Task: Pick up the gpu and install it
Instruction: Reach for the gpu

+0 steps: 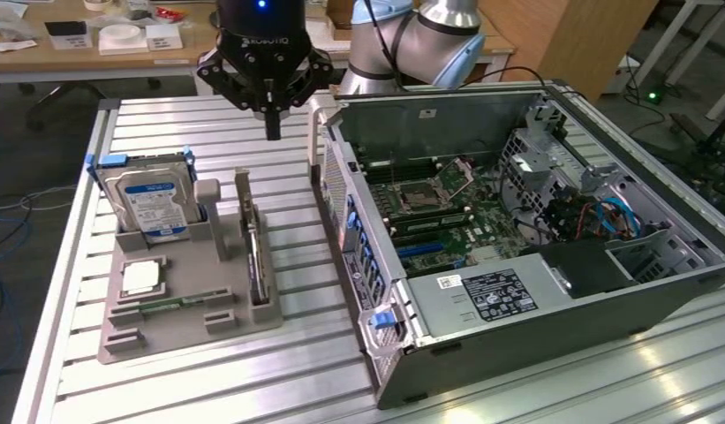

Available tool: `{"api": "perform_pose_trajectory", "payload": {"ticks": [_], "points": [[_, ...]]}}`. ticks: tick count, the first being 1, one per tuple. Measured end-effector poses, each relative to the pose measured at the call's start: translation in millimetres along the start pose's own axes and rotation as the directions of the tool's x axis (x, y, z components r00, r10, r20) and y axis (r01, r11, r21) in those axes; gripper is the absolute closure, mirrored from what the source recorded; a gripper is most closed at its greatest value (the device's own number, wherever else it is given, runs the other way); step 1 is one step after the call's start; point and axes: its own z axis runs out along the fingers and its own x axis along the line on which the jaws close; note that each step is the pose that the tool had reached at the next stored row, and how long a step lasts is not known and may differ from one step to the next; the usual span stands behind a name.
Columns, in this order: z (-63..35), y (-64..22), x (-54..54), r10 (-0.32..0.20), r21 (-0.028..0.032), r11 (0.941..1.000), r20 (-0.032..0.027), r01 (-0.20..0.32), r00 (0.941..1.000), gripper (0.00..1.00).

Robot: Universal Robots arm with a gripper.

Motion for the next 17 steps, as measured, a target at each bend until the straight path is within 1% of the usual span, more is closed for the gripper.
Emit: {"api": "perform_pose_trajectory", "payload": {"ticks": [17], "points": [[-0.3, -3.1, 22.6, 0.000, -0.0001, 1.0000, 0.0000, 0.000, 1.0000, 0.89]]}}
